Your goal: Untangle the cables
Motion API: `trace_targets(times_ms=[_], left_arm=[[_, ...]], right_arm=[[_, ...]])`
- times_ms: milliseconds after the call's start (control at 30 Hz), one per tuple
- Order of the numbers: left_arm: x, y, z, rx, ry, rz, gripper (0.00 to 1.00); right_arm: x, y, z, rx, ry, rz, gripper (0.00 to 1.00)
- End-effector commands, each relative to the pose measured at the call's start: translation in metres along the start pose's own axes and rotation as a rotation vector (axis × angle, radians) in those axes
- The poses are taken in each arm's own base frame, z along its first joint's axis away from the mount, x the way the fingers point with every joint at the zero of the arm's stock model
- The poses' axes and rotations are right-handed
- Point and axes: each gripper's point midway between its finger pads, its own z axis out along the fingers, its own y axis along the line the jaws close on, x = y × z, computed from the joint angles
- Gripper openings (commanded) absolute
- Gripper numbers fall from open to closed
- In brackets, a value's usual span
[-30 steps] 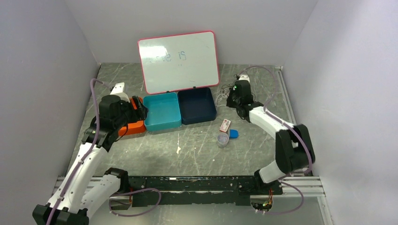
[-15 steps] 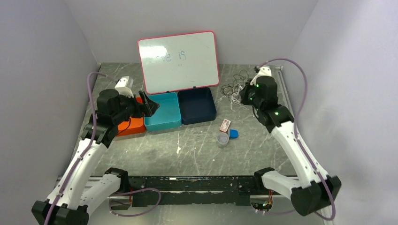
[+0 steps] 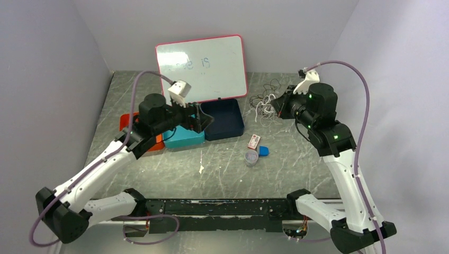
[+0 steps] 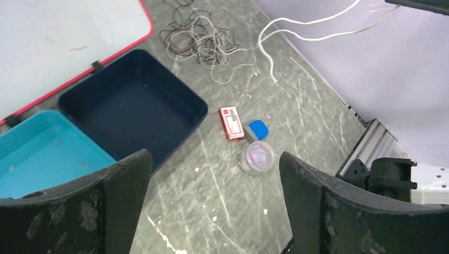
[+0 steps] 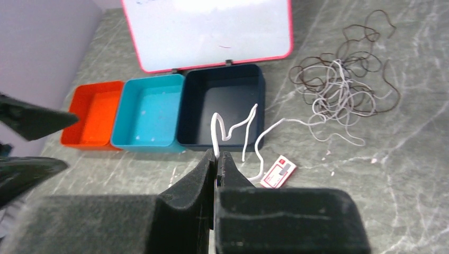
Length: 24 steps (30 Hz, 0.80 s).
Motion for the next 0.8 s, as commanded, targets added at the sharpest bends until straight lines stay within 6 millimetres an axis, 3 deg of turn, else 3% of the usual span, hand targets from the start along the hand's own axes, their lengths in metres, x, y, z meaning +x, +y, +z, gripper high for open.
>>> trace_targets(times_ms=[0, 167, 400, 567, 767], left_arm=[[-0.038, -0.029, 0.016, 0.032, -0.139, 0.113, 0.94], [-0.046, -0.040, 0.027, 0.058, -0.178, 0.104, 0.96], [-0.040, -0.024, 0.038, -0.017, -0.188, 0.022, 0.99], [-0.043, -0.031, 0.040, 0.016, -0.165, 0.070, 0.99], [-0.058, -0.053, 0.049, 0.129, -0.196, 0.148, 0.97]], right_arm=[[-0.001, 0.021, -0.016, -0.104, 0.024, 0.022, 0.00], [-0.002, 0.023, -0.021, -0.121, -0.021, 0.045, 0.00], [-0.011, 0.017, -0.020, -0.095, -0.106, 0.044, 0.00], [-0.021, 0.014, -0.022, -0.072, -0.130, 0.041, 0.00], [-0.031, 0.033, -0.026, -0.143, -0.080, 0.030, 0.00]])
